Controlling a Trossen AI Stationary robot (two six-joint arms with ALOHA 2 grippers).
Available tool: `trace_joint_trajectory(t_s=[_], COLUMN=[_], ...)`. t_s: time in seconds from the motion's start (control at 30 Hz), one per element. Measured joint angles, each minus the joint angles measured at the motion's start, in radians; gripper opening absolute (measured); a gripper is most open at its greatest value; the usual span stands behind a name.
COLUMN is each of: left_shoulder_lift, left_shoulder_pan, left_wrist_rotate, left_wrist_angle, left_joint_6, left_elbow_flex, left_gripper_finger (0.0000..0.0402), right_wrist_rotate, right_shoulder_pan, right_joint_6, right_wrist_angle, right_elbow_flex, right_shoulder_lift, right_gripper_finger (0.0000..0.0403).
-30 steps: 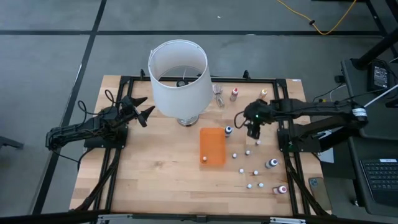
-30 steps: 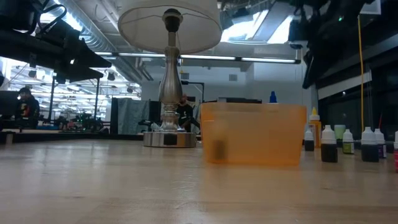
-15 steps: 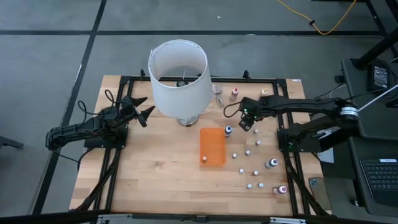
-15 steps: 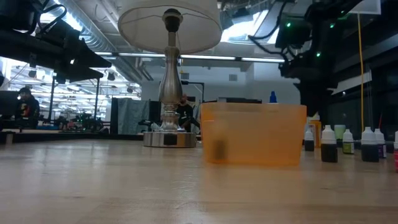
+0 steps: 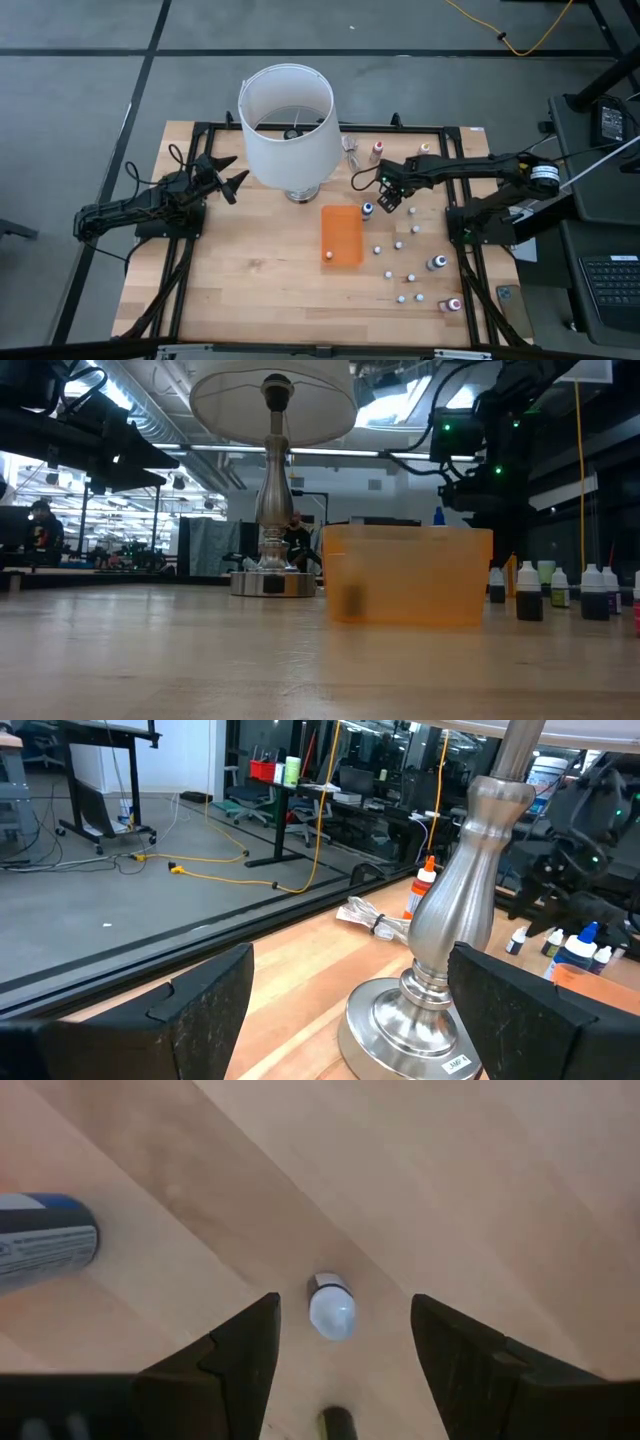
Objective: Pick & Place food coloring
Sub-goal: Put the small black food coloring bottle into the orange bin
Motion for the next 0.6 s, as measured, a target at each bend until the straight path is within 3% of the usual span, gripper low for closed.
trace_joint_trajectory(t_s=[0.6], left_shoulder_lift=[0.0], left_shoulder_pan=[0.0], left_wrist_rotate=[0.0], left_wrist_angle=[0.0], left_joint_6=[0.0], left_elbow_flex=[0.0], left_gripper_finger=[0.0322], right_wrist_rotate=[-0.032], right_shoulder_pan=[-0.007], right_joint_6=[0.008], right_wrist_angle=[0.026], right_elbow_flex=[0.0], right_shoulder_lift=[0.059], right_gripper_finger=[0.022])
